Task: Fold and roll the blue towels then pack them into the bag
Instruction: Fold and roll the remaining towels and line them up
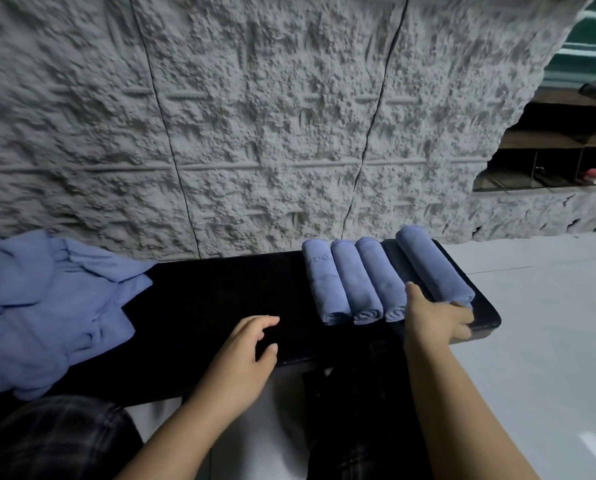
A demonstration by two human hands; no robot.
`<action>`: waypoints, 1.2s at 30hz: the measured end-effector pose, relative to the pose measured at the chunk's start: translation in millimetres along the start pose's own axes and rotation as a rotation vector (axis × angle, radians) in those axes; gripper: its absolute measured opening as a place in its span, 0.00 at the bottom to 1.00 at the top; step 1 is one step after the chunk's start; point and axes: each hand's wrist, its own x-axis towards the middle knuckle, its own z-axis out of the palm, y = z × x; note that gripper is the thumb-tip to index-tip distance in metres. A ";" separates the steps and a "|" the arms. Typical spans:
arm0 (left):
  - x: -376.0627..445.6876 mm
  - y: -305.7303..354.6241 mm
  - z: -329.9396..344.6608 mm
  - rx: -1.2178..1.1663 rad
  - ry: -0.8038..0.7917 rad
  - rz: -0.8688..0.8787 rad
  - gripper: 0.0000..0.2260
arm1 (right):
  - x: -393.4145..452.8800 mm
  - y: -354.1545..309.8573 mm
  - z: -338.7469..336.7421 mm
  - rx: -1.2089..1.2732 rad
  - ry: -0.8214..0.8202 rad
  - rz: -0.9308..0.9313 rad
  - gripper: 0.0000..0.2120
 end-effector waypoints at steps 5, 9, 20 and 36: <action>-12.0 -35.7 -36.4 0.300 0.160 -0.009 0.17 | -46.3 19.7 24.3 -0.115 -0.177 -0.278 0.29; -17.4 -73.4 -76.2 0.572 0.217 -0.341 0.22 | -63.6 45.7 42.5 -0.226 -0.470 -0.426 0.21; -2.7 -127.2 -141.6 0.608 0.527 -0.699 0.21 | -50.3 70.2 56.7 -0.300 -0.723 -0.322 0.11; -6.7 -153.3 -165.7 0.716 0.407 -0.683 0.09 | -56.9 57.1 52.7 -0.154 -0.671 -0.278 0.12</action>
